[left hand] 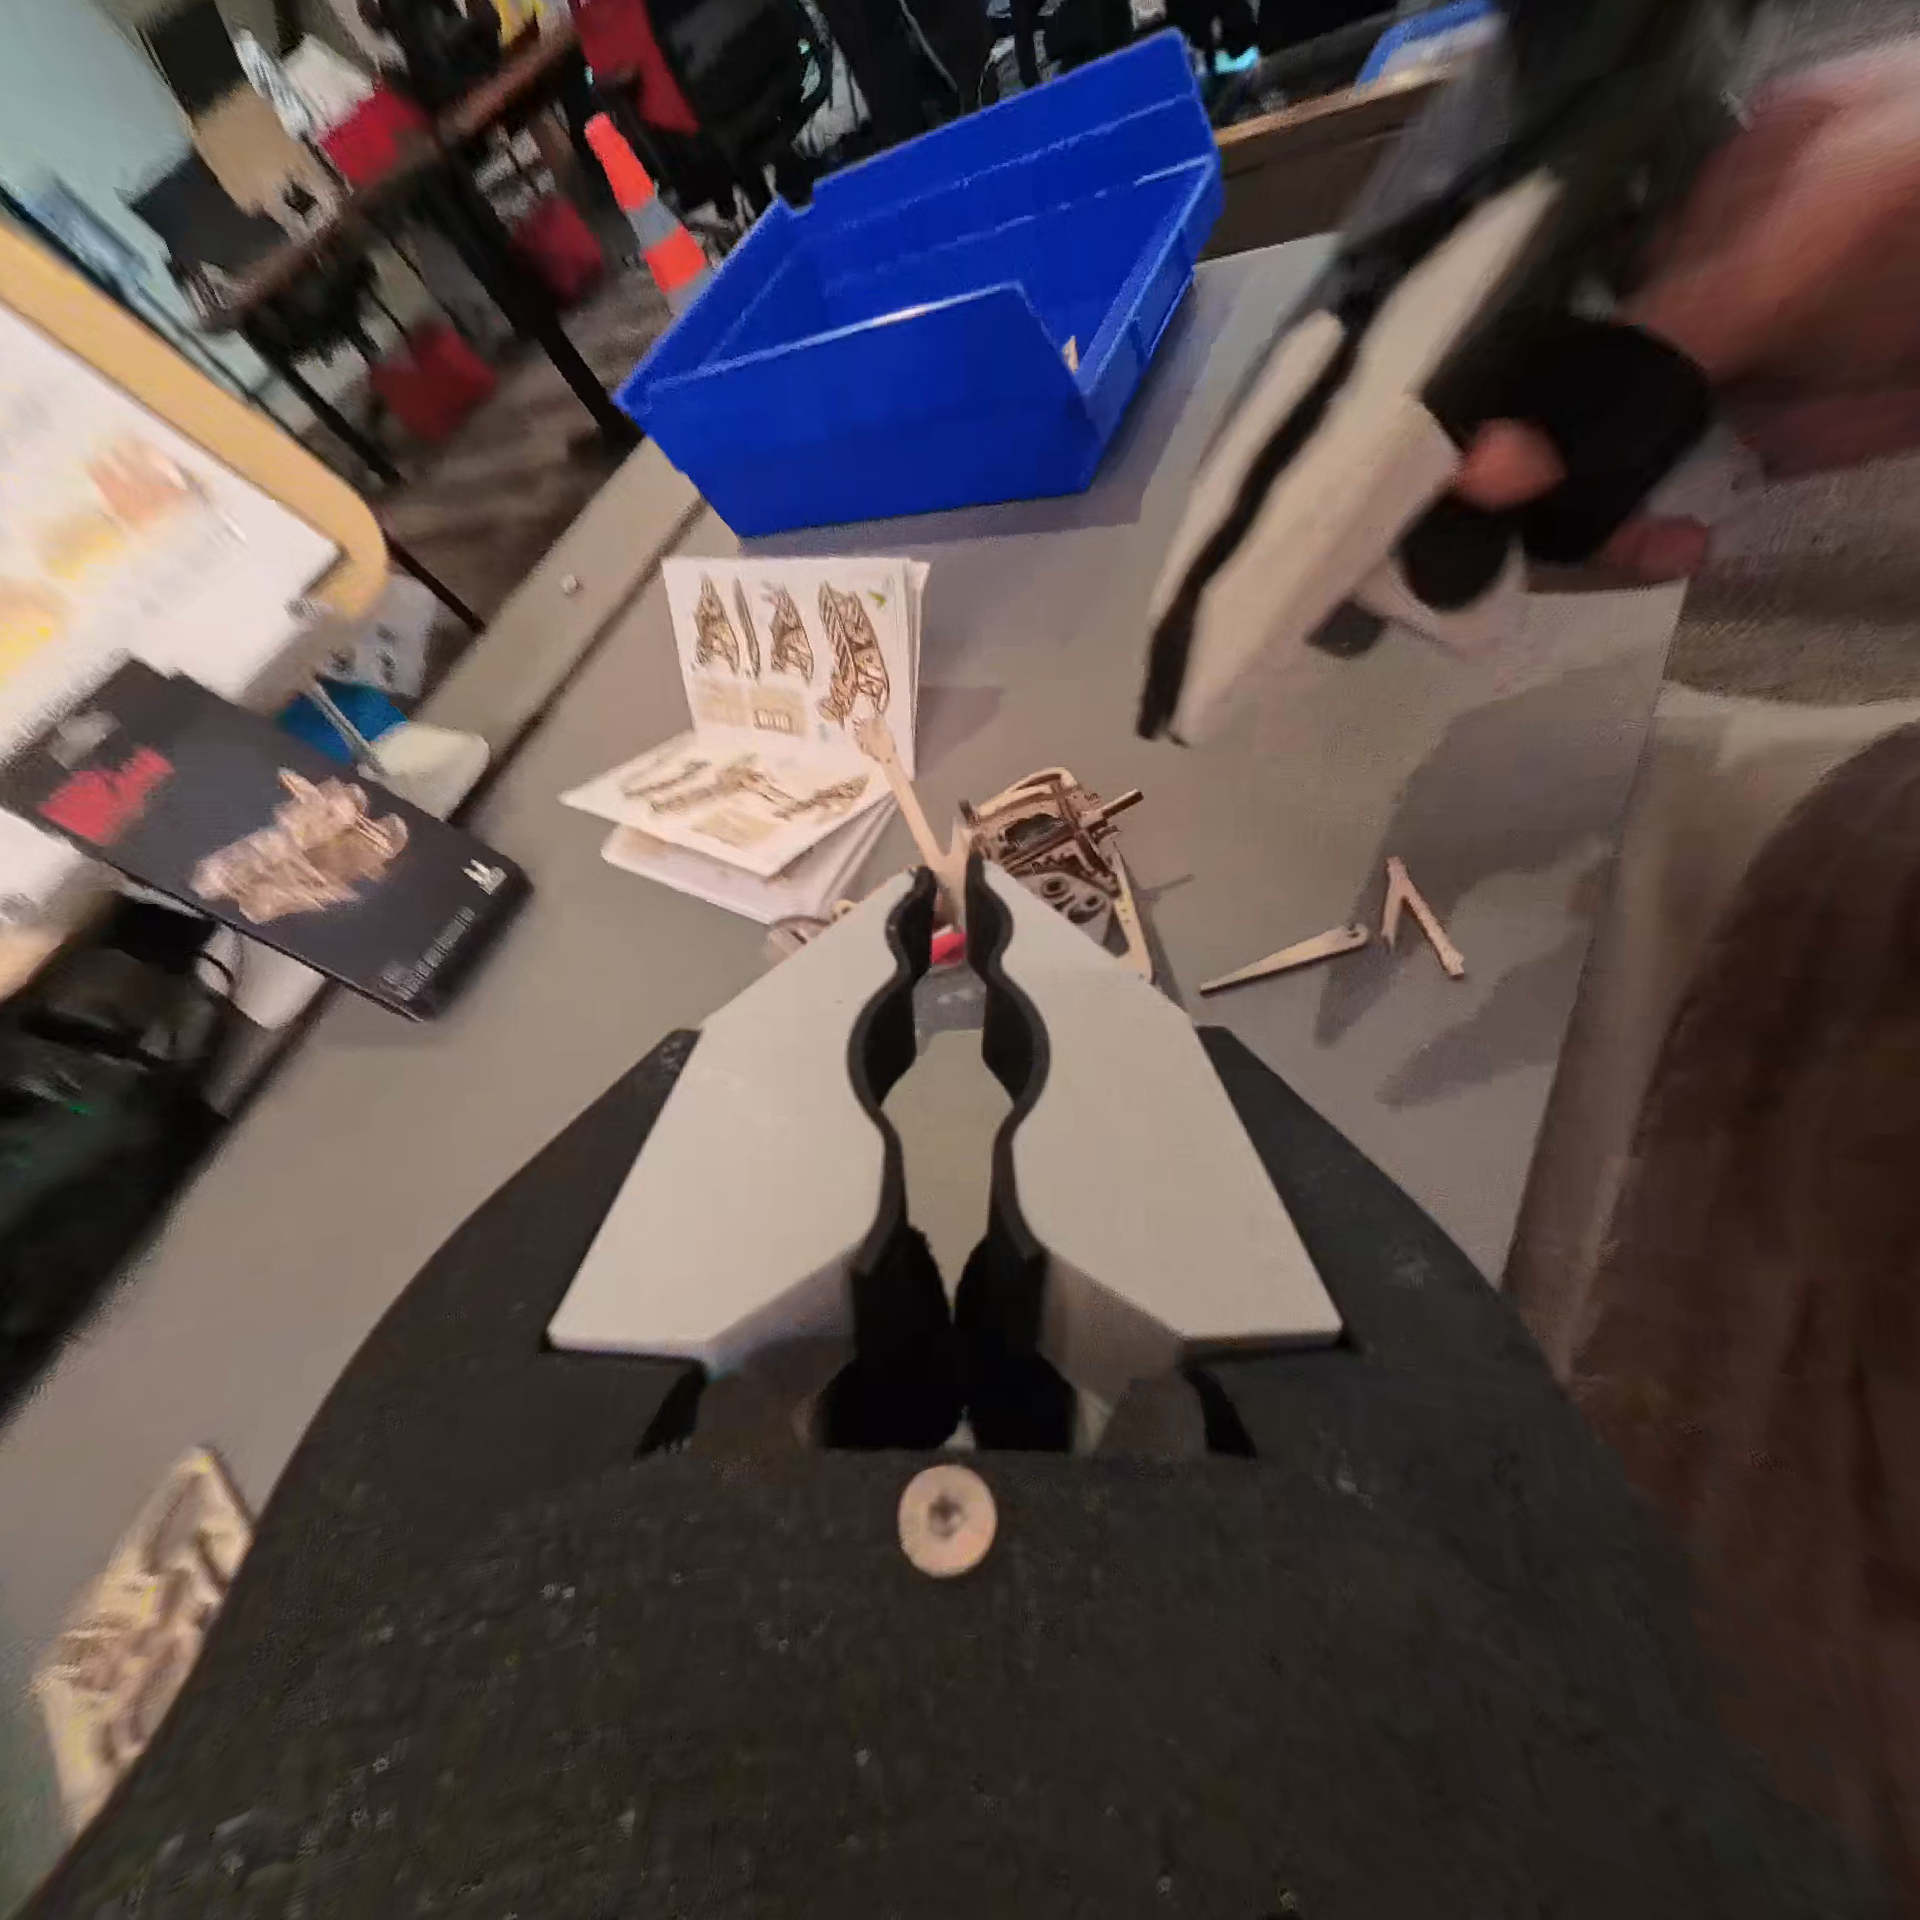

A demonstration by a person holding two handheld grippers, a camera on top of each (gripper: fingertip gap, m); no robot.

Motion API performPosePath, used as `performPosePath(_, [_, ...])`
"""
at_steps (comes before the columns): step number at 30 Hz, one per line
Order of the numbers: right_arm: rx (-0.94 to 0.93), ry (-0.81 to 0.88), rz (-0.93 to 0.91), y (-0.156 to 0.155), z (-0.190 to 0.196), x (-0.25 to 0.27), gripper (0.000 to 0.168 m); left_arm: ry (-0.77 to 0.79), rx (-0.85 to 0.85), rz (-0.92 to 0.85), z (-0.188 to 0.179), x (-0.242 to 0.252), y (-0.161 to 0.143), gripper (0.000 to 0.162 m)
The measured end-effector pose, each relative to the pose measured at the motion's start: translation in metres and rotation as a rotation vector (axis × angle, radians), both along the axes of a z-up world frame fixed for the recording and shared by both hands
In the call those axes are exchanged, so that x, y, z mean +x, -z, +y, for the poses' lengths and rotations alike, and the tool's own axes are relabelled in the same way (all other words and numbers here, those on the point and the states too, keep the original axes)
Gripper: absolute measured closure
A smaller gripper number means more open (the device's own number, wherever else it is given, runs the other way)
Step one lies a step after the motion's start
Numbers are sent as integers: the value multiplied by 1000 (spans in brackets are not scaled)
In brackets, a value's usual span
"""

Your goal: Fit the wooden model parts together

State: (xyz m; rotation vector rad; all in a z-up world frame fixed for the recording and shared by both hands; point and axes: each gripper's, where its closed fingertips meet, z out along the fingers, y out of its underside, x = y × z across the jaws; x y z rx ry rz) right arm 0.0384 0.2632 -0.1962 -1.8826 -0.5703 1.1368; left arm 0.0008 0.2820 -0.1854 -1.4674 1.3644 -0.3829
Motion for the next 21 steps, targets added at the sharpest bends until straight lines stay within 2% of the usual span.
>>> performPosePath(3, [-24,-63,162,-31,11,-16,152,41,57,18,-7,2,0,160])
performPosePath(5, [-46,-77,196,-35,16,-24,153,49,54,8,-10,0,4,160])
performPosePath(11, [-64,-119,127,-19,10,-54,155,34,68,-32,-18,-4,0,160])
performPosePath(12, [-78,-106,135,-18,11,-55,165,17,82,-16,-15,-6,1,160])
performPosePath(18, [-95,-66,123,-8,10,-50,167,21,57,-11,-18,-4,9,159])
performPosePath(21, [-68,-4,-40,12,15,-39,166,23,-16,32,-17,1,28,161])
